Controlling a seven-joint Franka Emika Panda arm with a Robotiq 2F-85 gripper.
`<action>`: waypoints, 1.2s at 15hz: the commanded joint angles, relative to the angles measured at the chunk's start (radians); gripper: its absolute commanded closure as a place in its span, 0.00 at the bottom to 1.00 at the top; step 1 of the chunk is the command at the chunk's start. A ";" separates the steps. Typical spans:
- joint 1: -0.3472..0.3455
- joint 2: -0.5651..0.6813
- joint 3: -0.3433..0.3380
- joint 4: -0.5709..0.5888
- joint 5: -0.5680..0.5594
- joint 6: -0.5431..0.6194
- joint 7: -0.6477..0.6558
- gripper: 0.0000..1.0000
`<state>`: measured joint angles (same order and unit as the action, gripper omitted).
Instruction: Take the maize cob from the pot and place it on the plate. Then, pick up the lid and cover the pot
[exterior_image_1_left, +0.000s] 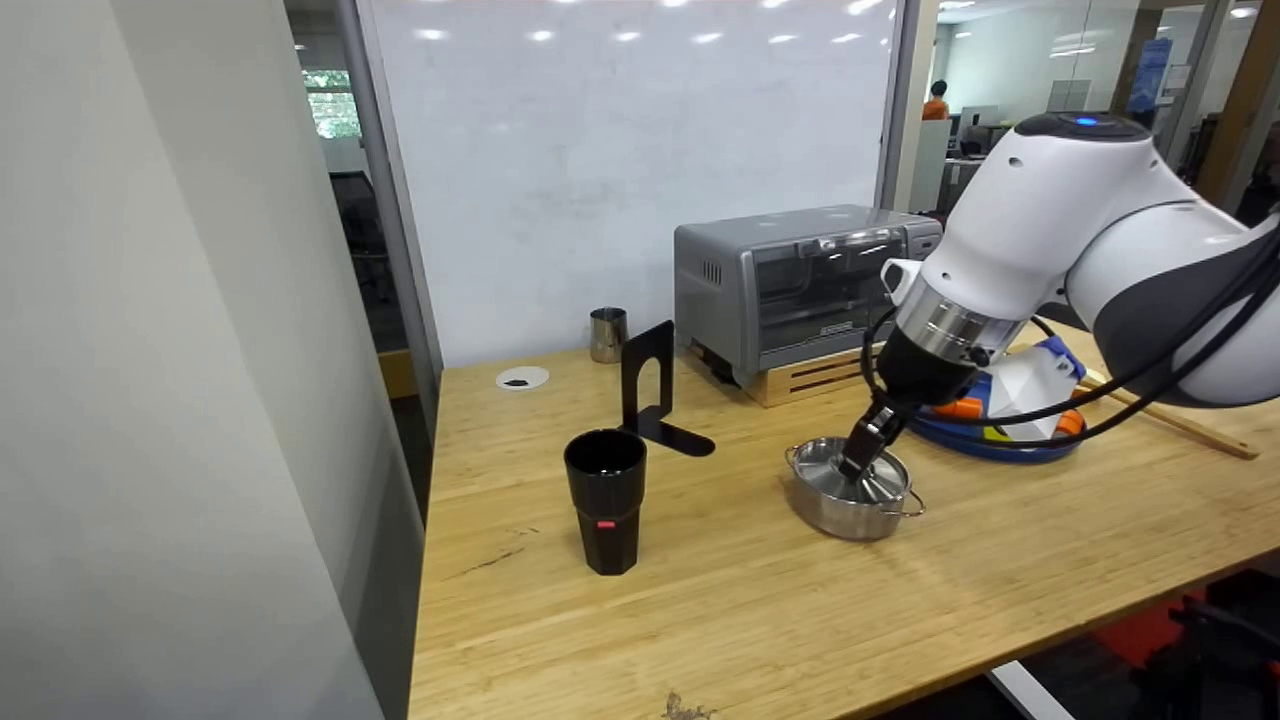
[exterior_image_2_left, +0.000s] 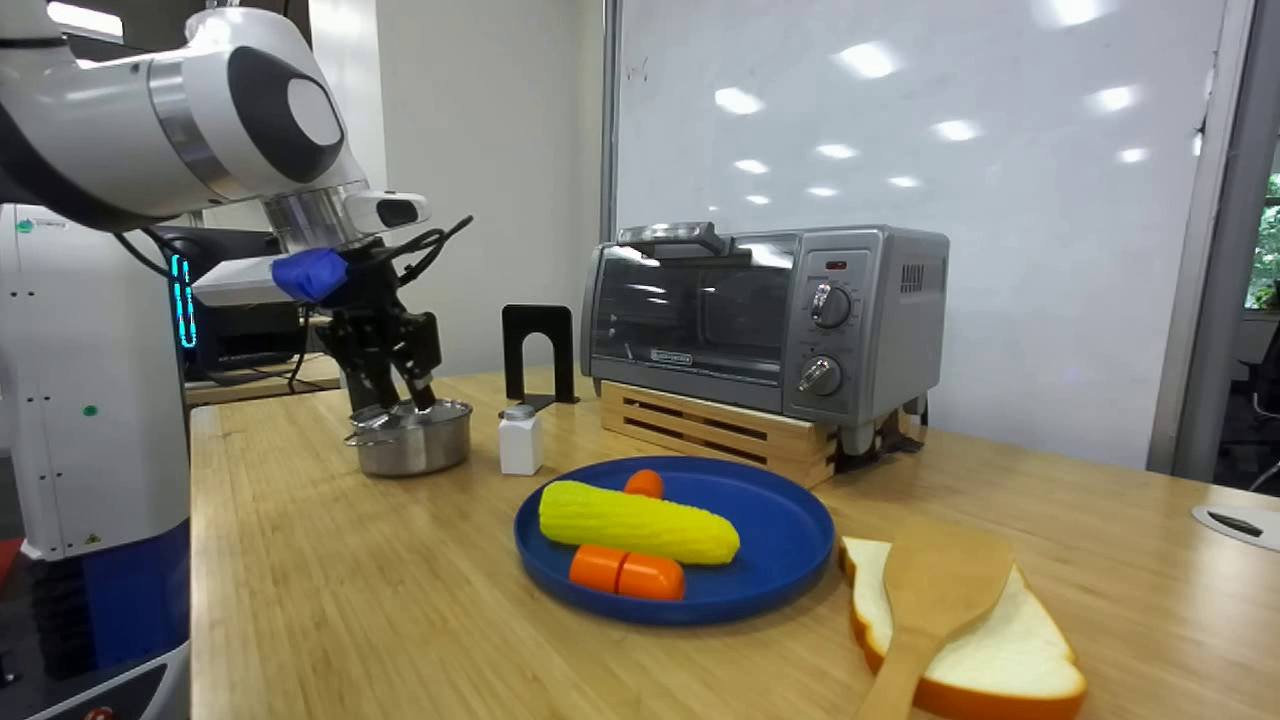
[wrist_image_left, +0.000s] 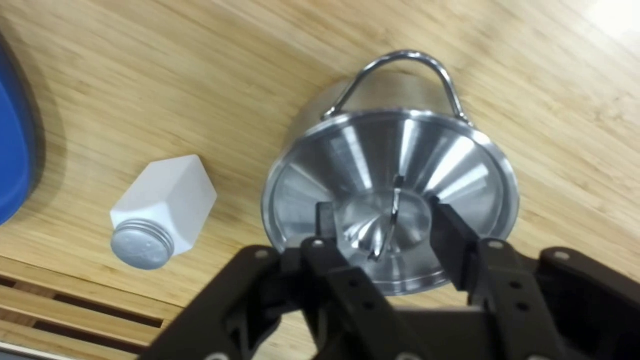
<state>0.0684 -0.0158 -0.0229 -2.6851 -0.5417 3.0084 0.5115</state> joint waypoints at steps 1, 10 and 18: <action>0.016 -0.008 0.008 -0.020 0.072 0.006 -0.058 0.15; 0.075 -0.228 0.051 -0.023 0.594 -0.241 -0.371 0.00; -0.127 -0.445 -0.009 0.113 0.564 -0.774 -0.284 0.00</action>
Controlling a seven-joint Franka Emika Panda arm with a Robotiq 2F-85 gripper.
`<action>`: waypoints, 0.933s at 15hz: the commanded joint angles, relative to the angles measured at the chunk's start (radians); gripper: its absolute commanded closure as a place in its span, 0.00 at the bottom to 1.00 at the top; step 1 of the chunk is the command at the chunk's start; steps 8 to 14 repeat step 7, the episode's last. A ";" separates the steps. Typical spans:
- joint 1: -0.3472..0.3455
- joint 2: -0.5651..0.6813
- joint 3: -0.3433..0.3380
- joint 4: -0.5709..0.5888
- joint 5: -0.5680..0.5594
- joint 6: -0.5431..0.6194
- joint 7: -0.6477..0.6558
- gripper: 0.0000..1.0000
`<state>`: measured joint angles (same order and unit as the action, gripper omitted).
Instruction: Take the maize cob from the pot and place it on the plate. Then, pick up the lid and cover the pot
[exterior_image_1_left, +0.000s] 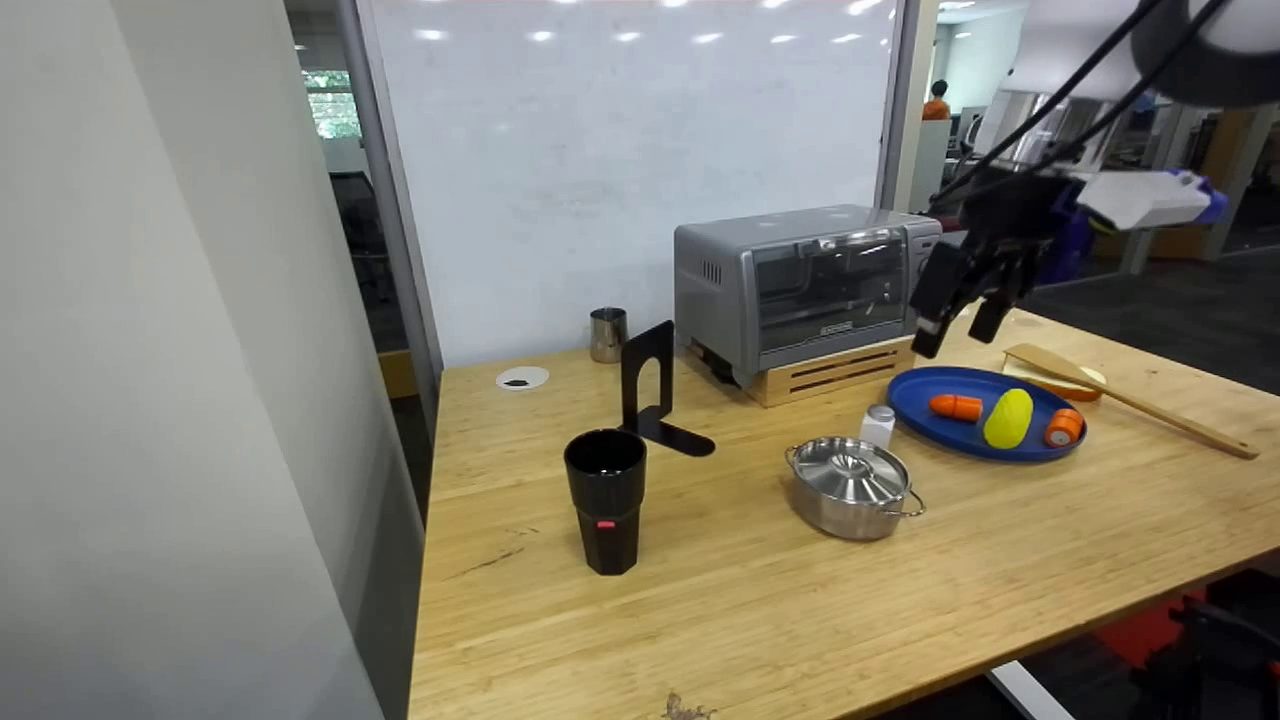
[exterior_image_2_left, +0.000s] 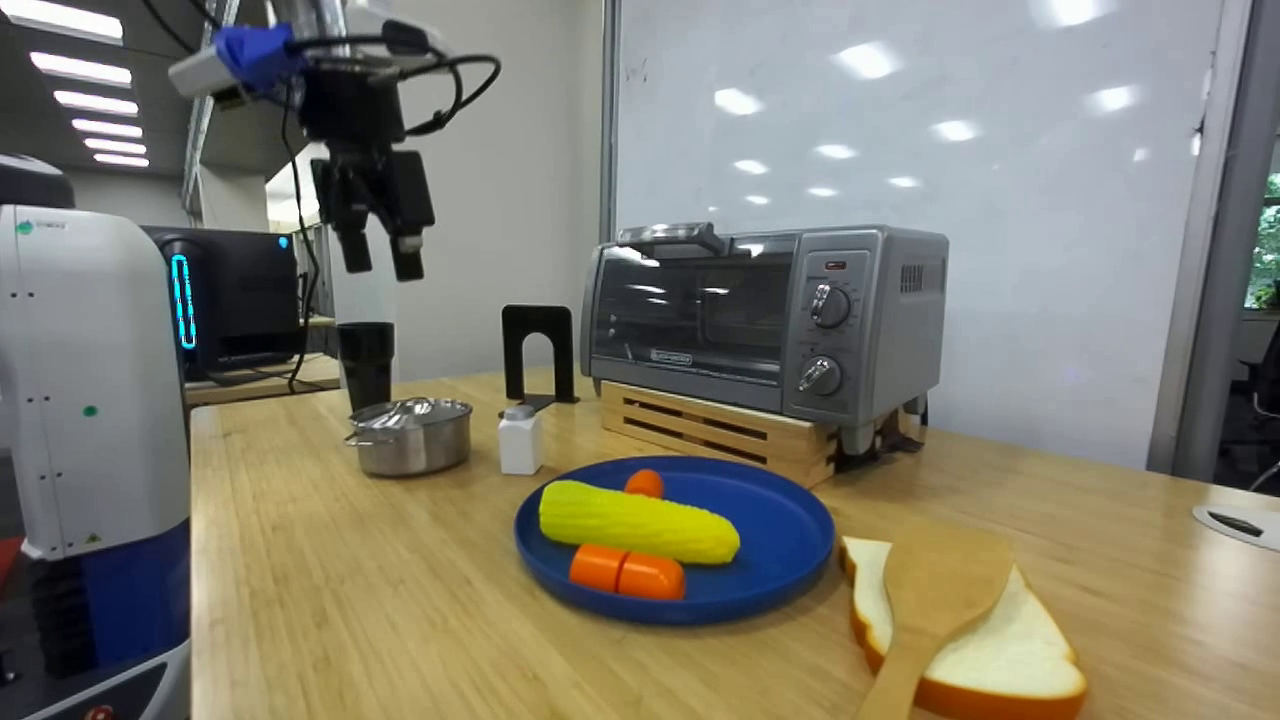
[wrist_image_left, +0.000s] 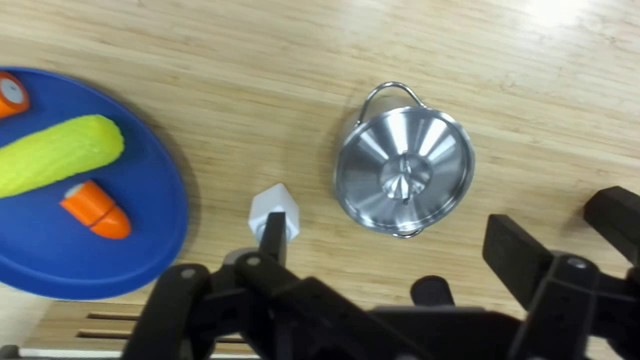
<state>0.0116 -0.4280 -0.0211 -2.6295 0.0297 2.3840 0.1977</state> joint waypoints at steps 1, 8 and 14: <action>-0.090 -0.042 -0.019 0.074 -0.003 -0.190 0.034 0.00; -0.117 -0.062 -0.018 0.074 0.004 -0.184 0.036 0.00; -0.117 -0.062 -0.018 0.074 0.004 -0.184 0.036 0.00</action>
